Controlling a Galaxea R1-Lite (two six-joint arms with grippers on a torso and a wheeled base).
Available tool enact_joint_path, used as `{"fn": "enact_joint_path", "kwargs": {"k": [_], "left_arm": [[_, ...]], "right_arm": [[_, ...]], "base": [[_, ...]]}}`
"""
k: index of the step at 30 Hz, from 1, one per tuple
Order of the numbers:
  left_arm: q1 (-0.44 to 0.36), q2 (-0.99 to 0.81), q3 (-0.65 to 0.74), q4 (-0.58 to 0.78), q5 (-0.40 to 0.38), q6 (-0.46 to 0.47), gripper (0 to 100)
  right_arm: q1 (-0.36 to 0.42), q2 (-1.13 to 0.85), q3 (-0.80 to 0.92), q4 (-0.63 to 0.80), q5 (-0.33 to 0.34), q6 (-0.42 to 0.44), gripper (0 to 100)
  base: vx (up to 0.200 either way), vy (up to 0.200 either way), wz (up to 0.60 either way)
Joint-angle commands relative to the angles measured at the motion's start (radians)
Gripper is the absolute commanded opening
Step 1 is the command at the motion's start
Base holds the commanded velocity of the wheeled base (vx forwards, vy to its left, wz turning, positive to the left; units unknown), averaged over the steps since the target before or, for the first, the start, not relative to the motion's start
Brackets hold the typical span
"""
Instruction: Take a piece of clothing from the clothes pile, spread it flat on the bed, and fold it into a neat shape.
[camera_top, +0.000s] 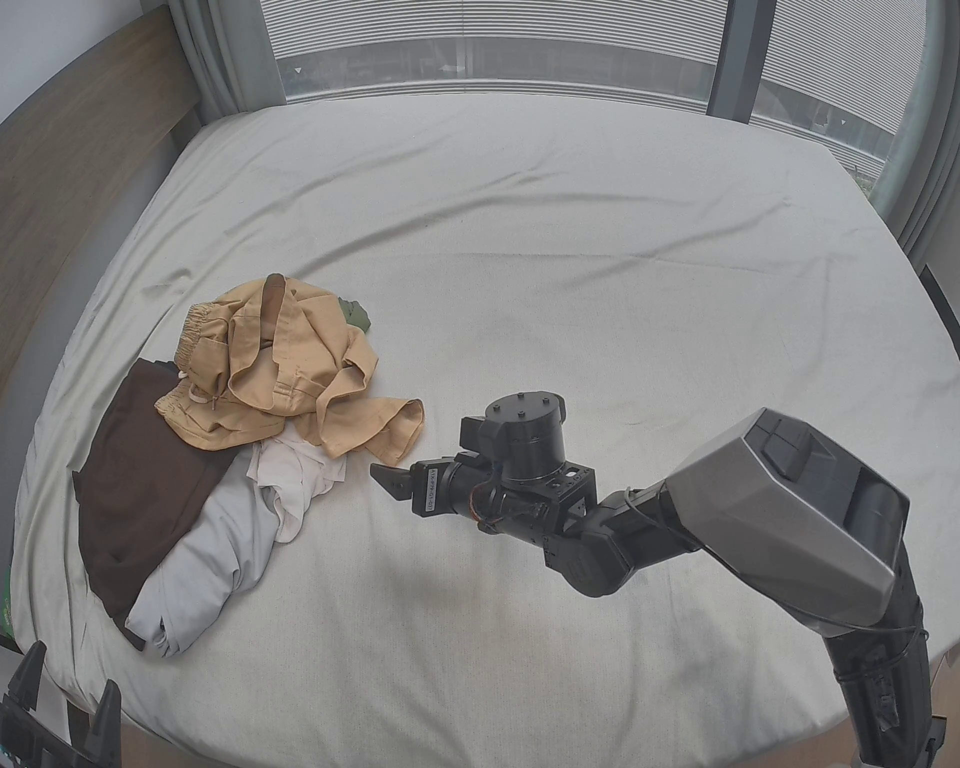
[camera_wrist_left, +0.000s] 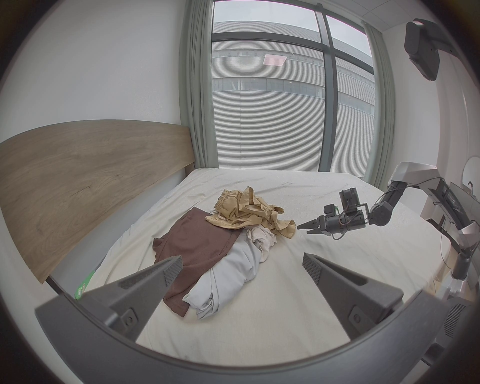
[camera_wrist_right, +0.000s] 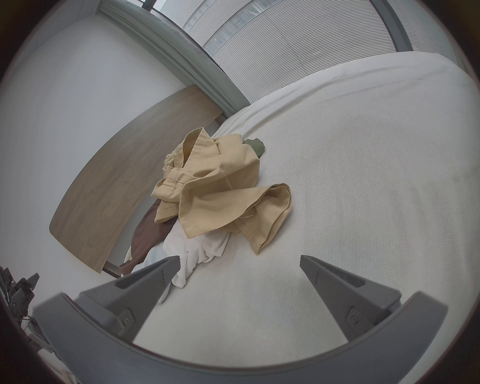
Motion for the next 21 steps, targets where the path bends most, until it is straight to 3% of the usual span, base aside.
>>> {"fn": "enact_joint_path", "kwargs": {"k": [1,21], "left_arm": [[0.001,-0.016,0.018,0.000,0.000,-0.002,100],[0.001,-0.016,0.018,0.000,0.002,-0.008,100]], "right_arm": [[0.004,0.071,-0.116,0.043,-0.007,0.000,100],[0.004,0.251,-0.403,0.105,-0.062,-0.001,100]], "base": [[0.000,0.000,0.00],[0.000,0.000,0.00]]}}
